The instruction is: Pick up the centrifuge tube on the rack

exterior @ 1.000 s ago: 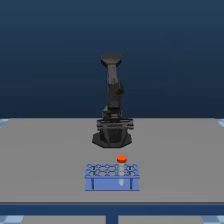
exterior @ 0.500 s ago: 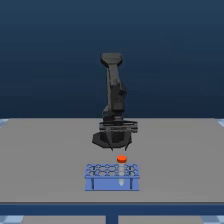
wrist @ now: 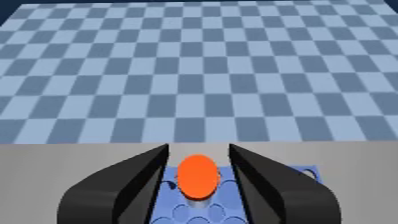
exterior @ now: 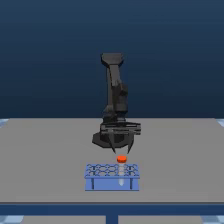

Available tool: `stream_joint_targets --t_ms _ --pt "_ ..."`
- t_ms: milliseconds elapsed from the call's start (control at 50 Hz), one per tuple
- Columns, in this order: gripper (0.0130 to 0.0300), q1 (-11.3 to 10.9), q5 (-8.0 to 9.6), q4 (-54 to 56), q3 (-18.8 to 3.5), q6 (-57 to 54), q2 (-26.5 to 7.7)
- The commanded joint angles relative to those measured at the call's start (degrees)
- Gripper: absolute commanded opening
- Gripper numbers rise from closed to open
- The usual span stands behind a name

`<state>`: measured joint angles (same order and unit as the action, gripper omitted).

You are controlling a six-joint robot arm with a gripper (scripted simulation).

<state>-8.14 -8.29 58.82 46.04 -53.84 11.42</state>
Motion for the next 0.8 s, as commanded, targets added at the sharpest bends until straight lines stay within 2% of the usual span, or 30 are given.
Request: stream_joint_targets --t_ms 20,300,800 --pt "0.0300 -0.16 -0.08 0.65 -0.57 -1.16 -0.48" --pt "0.0300 -0.25 -0.23 -0.04 -1.01 -0.52 -1.10" --pt "0.0300 -0.17 -1.08 -8.41 0.12 8.00 -1.52"
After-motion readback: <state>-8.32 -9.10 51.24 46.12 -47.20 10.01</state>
